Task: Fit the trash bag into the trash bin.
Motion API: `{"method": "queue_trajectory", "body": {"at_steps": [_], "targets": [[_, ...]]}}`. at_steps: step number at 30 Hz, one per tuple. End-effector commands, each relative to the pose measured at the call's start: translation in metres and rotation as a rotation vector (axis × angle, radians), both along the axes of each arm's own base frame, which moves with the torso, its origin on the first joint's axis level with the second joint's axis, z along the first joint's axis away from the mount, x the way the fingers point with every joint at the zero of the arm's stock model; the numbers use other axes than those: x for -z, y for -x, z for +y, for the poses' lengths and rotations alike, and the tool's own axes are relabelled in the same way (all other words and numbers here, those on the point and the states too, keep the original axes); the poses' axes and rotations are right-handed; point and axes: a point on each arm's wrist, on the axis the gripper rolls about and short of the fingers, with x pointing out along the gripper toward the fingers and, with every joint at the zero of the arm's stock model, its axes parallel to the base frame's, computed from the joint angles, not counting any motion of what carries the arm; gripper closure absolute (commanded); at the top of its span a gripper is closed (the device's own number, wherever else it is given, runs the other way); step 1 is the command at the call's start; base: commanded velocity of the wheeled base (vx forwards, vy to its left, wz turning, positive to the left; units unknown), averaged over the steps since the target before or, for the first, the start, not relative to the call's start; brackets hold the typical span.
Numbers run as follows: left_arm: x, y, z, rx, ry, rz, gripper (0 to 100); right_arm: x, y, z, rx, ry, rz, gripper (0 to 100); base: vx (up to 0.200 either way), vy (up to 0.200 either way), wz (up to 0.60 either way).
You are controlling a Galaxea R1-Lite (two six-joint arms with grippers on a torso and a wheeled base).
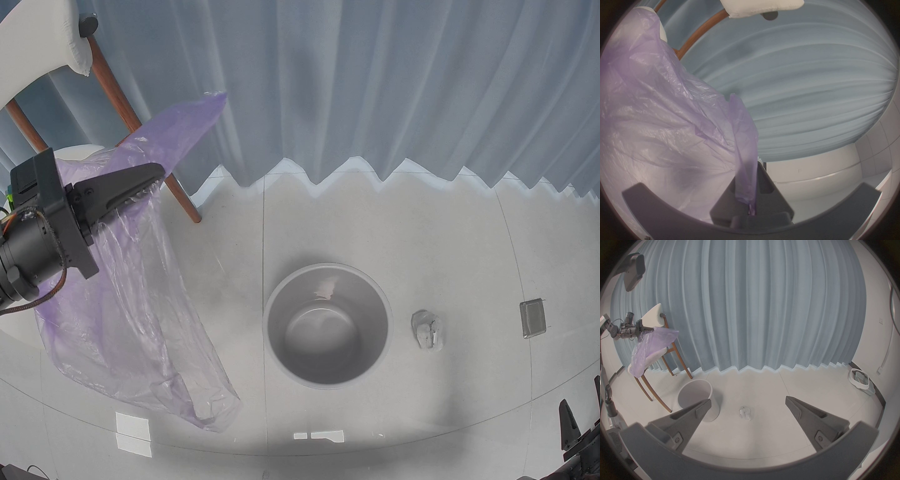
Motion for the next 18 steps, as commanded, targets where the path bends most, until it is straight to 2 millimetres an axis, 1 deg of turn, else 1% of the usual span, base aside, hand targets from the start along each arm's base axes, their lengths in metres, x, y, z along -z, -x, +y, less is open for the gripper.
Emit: {"method": "queue_trajectory", "body": {"at_steps": [1, 5, 12, 18], "targets": [[0.001, 0.004, -0.007, 0.067, -0.005, 0.0, 100, 0.005, 0.0, 0.0, 0.0, 0.0, 0.0, 0, 0.0, 0.0, 0.0], [0.0, 0.007, -0.008, 0.128, -0.008, -0.007, 100, 0.005, 0.0, 0.0, 0.0, 0.0, 0.0, 0, 0.0, 0.0, 0.0], [-0.003, 0.008, -0.01, 0.169, -0.007, -0.017, 100, 0.005, 0.0, 0.0, 0.0, 0.0, 0.0, 0, 0.0, 0.0, 0.0], [-0.004, 0.015, -0.022, 0.254, -0.006, -0.015, 100, 0.005, 0.0, 0.0, 0.0, 0.0, 0.0, 0, 0.0, 0.0, 0.0]]}}
